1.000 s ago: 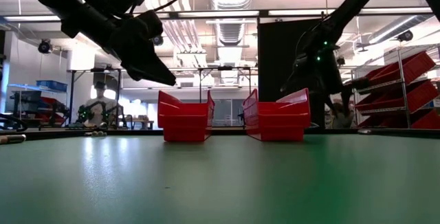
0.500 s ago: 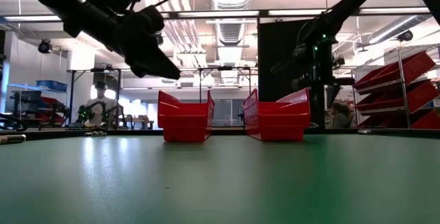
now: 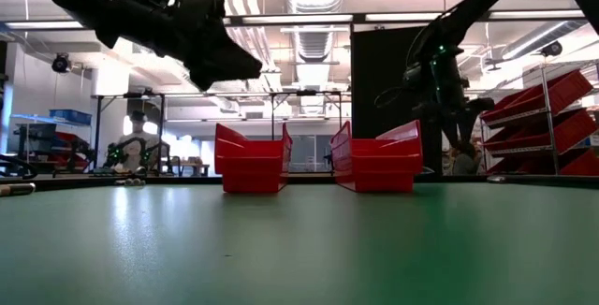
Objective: Sort batteries
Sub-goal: Put the brown battery into the left red bin
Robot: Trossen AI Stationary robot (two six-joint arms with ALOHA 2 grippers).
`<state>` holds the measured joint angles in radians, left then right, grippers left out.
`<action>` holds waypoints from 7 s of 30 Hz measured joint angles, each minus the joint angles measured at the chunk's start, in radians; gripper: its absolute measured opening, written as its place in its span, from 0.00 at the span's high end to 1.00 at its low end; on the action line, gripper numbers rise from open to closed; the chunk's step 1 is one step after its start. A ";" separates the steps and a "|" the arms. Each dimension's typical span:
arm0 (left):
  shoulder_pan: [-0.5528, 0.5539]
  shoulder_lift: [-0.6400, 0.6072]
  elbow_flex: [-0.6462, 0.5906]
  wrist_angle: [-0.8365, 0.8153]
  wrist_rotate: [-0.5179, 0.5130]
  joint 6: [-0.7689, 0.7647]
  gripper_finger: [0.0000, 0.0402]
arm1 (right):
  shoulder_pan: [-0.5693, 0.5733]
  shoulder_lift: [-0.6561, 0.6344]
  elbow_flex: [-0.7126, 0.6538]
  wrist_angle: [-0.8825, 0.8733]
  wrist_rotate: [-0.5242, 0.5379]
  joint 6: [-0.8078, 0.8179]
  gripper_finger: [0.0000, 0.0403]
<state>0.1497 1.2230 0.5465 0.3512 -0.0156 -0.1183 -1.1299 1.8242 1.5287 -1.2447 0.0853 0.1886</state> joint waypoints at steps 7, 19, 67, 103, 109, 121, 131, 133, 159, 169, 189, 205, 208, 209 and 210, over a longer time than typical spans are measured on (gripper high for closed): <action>0.000 -0.002 0.000 0.101 0.000 0.015 0.69 | 0.015 0.000 -0.027 0.023 0.052 -0.052 0.56; 0.000 -0.001 0.000 0.145 0.000 0.035 0.69 | 0.003 0.000 -0.028 0.045 0.123 -0.164 0.39; -0.018 0.002 0.000 0.158 0.108 0.054 0.69 | 0.104 0.016 -0.229 0.291 0.319 0.597 0.79; -0.071 0.001 -0.001 0.188 0.112 0.042 0.69 | 0.223 -0.237 -0.654 0.372 0.649 1.478 0.87; -0.072 0.001 -0.001 0.188 0.112 0.038 0.69 | 0.196 -0.225 -0.683 0.432 0.640 1.480 0.91; -0.072 0.001 -0.001 0.192 0.112 0.038 0.69 | 0.226 -0.195 -0.698 0.432 0.618 1.586 0.92; -0.079 0.001 -0.001 0.191 0.113 0.033 0.69 | 0.246 -0.157 -0.700 0.426 0.650 1.581 0.92; -0.079 0.001 -0.001 0.190 0.113 0.033 0.69 | 0.246 -0.156 -0.700 0.423 0.658 1.563 0.92; -0.089 0.000 -0.001 0.163 0.113 0.030 0.69 | 0.174 -0.112 -0.613 0.542 0.607 1.553 0.97; -0.092 -0.009 -0.001 0.098 0.113 0.030 0.69 | 0.130 -0.034 -0.514 0.419 0.539 1.563 0.98; -0.092 -0.011 -0.001 0.043 0.111 0.030 0.69 | 0.112 0.003 -0.464 0.331 0.550 1.675 0.98; -0.092 -0.017 -0.001 -0.003 0.112 0.029 0.69 | 0.178 -0.065 -0.388 0.335 0.406 1.512 0.97; -0.094 -0.021 -0.001 -0.002 0.111 0.027 0.69 | 0.175 -0.081 -0.383 0.313 0.422 1.421 0.97; -0.094 -0.021 -0.001 0.000 0.112 0.027 0.69 | 0.173 -0.085 -0.378 0.316 0.422 1.370 0.97; -0.094 -0.021 -0.001 0.002 0.112 0.027 0.69 | 0.170 -0.089 -0.370 0.325 0.420 1.300 0.97</action>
<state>0.0555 1.2015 0.5457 0.3529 0.0960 -0.0913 -0.9594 1.7356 1.1591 -0.9194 0.5054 1.4887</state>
